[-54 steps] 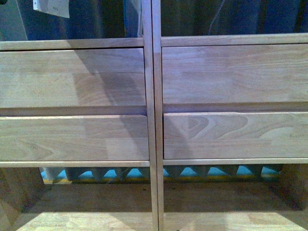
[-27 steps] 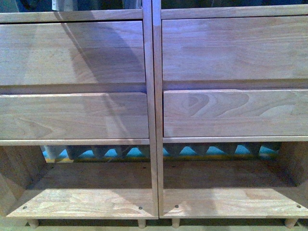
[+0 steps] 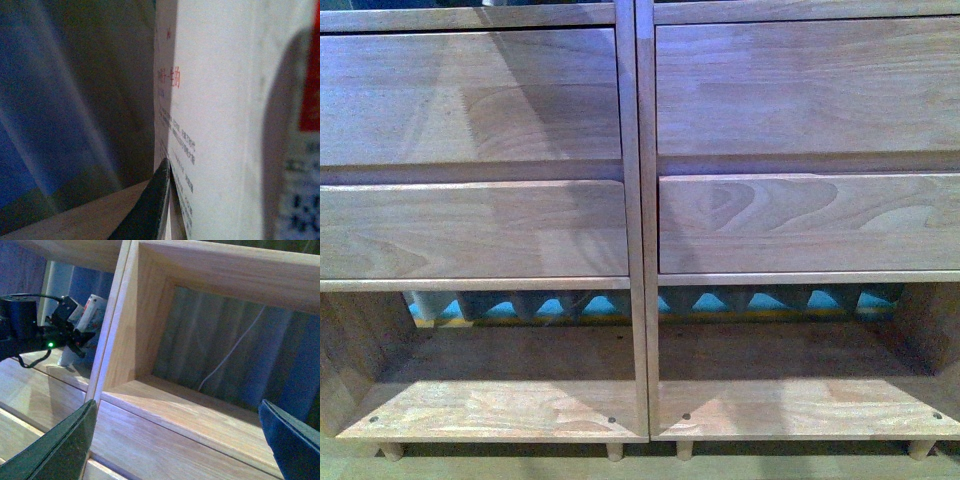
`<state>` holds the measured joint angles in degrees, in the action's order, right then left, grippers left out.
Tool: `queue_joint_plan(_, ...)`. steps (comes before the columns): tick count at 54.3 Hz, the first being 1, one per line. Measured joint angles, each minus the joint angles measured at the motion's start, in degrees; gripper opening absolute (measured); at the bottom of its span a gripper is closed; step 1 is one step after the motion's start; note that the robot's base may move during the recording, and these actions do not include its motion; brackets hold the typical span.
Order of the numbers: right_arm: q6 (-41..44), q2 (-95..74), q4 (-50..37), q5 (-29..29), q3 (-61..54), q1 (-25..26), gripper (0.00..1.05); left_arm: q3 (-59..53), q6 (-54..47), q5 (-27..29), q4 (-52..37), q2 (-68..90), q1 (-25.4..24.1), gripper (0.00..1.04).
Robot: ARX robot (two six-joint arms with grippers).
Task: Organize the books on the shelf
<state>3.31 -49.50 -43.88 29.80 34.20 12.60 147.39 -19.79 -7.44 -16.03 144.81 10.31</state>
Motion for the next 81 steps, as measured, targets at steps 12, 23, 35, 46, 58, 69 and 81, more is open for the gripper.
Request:
queue_joint_plan(12, 0.00, 0.00, 0.00, 0.00, 0.00, 0.00, 0.98, 0.96, 1.07, -0.48, 1.36, 0.46, 0.87, 0.17)
queue_joint_plan(23, 0.00, 0.00, 0.00, 0.00, 0.00, 0.00, 0.98, -6.80, 1.68, -0.28, -1.25, -3.56, 0.90, 0.54)
queue_joint_plan(35, 0.00, 0.00, 0.00, 0.00, 0.00, 0.00, 0.98, -18.97, 2.93, -0.42, -6.21, -10.29, 0.85, 0.87)
queue_joint_plan(46, 0.02, 0.00, 0.00, 0.00, 0.00, 0.00, 0.98, -33.55, 3.65, 1.16, -12.20, -19.58, 0.90, 0.97)
queue_joint_plan(58, 0.02, 0.00, 0.00, 0.00, 0.00, 0.00, 0.98, -48.26, 6.19, 4.66, -16.74, -29.97, 1.81, 0.97)
queue_joint_plan(69, 0.02, 0.00, 0.00, 0.00, 0.00, 0.00, 0.98, -69.24, 8.35, 9.57, -22.14, -46.40, 5.66, 0.97)
queue_joint_plan(81, 0.02, 0.00, 0.00, 0.02, 0.00, -0.02, 0.98, -98.20, 12.94, 17.22, -19.23, -76.39, 5.16, 0.97)
